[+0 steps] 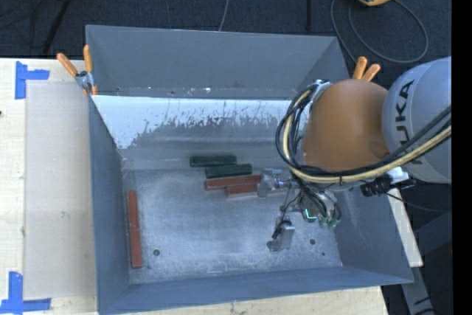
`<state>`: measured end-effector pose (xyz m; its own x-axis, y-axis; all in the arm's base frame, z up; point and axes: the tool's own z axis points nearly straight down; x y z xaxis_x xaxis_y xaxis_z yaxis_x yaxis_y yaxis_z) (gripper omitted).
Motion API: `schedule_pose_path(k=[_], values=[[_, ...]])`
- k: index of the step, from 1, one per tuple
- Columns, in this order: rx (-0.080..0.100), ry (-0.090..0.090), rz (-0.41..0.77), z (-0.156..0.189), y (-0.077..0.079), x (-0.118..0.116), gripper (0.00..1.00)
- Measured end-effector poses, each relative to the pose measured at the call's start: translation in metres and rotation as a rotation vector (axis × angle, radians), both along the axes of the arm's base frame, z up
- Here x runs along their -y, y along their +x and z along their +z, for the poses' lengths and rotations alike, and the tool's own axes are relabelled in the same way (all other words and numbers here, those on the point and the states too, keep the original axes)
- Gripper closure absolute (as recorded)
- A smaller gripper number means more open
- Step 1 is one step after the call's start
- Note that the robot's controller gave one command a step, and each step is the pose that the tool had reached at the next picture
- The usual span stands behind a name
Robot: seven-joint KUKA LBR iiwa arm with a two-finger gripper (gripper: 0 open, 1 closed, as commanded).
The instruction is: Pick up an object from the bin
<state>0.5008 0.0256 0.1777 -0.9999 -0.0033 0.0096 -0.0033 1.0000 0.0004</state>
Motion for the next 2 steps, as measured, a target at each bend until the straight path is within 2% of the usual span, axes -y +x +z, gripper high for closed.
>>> schedule_pose_path(k=[1,2], values=[[0.008,0.000,-0.001,0.004,0.002,0.000,0.00],[0.018,0.000,-0.004,-0.042,0.041,-0.027,0.00]])
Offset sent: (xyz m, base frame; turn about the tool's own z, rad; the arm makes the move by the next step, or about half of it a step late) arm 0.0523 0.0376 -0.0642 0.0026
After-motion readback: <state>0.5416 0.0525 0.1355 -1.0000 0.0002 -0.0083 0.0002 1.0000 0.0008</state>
